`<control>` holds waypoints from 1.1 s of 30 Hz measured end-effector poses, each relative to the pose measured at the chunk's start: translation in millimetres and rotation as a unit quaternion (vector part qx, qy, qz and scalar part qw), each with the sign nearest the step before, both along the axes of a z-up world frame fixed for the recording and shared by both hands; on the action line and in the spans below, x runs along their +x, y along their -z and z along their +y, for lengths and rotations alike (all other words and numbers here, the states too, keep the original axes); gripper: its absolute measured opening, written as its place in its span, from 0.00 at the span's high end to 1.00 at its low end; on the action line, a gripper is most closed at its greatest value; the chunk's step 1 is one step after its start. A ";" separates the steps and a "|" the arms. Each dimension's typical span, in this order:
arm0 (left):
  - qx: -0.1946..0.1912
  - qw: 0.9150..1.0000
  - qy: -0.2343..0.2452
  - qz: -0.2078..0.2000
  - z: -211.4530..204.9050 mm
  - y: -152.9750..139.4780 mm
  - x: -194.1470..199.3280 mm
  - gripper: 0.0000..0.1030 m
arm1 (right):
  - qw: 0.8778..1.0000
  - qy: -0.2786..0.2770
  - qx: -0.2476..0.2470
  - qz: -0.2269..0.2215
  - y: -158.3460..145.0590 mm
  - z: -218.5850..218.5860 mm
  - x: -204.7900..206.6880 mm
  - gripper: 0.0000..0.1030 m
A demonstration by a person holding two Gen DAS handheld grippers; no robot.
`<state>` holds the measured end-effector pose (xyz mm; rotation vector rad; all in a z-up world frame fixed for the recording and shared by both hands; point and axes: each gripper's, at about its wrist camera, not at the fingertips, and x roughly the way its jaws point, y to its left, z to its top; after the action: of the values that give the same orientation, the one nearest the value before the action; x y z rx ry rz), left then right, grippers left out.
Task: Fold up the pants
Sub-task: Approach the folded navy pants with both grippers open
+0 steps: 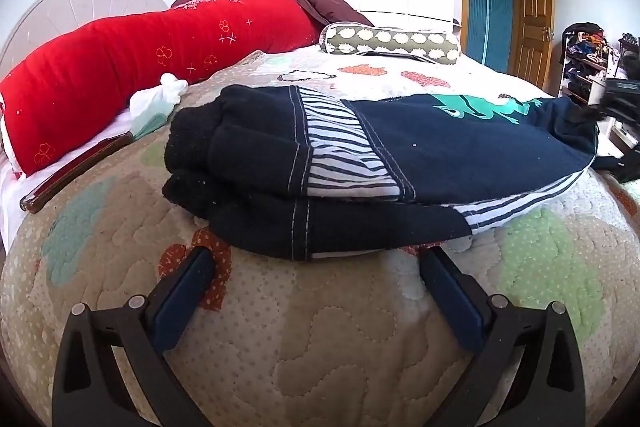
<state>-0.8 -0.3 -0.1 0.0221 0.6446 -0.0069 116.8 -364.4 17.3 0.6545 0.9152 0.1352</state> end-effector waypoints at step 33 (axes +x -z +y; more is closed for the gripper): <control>-0.229 0.966 0.017 0.116 54.8 -72.2 35.4 0.00 | 0.984 0.161 -0.005 -0.078 -6.8 -72.5 -179.1 0.49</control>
<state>34.6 54.5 72.1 -0.4193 0.8640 -0.1939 -62.3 -436.9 24.1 0.7629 0.6490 -0.1059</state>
